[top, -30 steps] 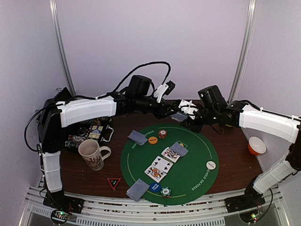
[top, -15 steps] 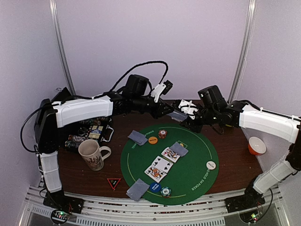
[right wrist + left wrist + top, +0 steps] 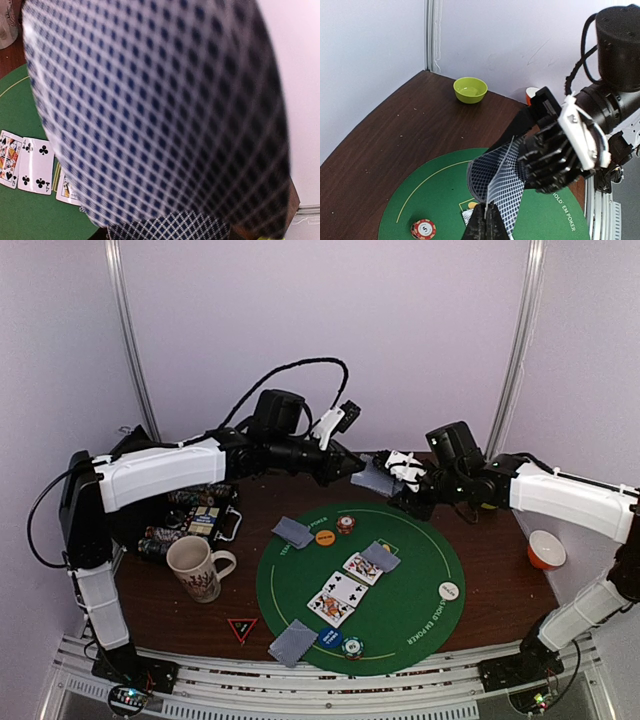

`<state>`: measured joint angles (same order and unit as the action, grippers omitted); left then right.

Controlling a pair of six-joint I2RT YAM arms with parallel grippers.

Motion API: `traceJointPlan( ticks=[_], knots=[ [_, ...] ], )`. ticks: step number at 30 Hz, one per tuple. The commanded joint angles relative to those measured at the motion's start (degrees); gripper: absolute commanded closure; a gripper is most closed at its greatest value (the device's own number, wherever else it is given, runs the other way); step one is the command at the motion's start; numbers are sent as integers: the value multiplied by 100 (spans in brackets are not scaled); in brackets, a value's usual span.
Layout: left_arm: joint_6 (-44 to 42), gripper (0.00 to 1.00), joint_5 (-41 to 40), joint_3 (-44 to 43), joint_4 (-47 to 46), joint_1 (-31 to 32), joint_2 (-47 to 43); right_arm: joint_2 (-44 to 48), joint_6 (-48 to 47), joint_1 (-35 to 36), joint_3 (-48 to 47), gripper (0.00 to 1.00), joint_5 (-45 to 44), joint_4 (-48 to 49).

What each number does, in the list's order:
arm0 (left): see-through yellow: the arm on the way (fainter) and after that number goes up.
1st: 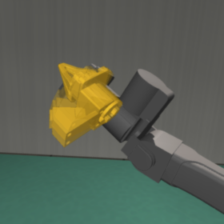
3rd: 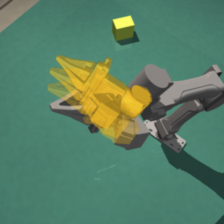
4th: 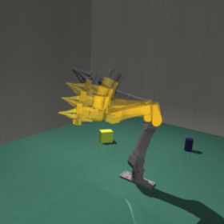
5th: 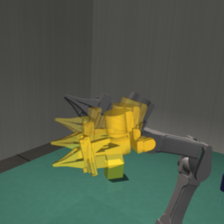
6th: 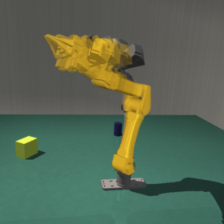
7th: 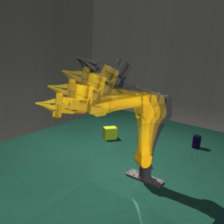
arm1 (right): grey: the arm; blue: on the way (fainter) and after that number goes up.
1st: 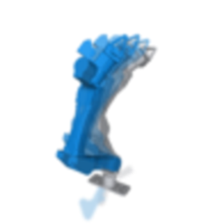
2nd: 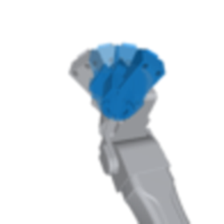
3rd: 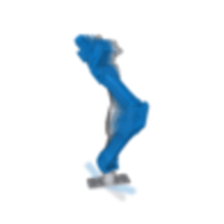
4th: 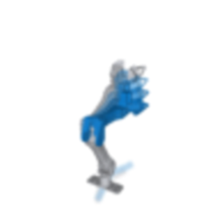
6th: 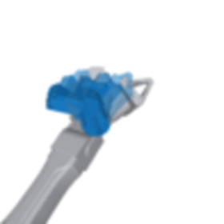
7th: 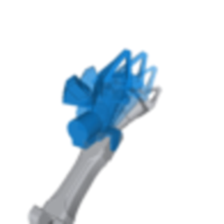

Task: Distribute texas hold em gaming equipment
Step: Pick up the poker card from the face-down deck piles, then distribute the poker card in the community card area.

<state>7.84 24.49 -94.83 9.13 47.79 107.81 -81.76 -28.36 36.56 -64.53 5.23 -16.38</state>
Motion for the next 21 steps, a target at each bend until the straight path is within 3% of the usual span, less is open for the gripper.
traceJointPlan(
  ticks=[1, 8, 12, 17, 21],
  knots=[
    [18, 100, 240, 182, -119, -223, -463, 195, -38, -245, 223, 54, -45, 83],
    [5, 100, 1, 844, -179, -537, -1012, 396, 78, -584, 403, 54, 47, -205],
    [15, 100, 121, 927, -185, -582, -887, 513, 165, -950, 744, 54, 18, -174],
    [147, 100, 665, 373, -86, -557, -71, 564, 320, -1358, 904, 54, -42, -199],
    [-349, 100, 318, -889, 637, -353, 1056, 621, 389, -1745, 960, 54, -161, -185]
  ],
)
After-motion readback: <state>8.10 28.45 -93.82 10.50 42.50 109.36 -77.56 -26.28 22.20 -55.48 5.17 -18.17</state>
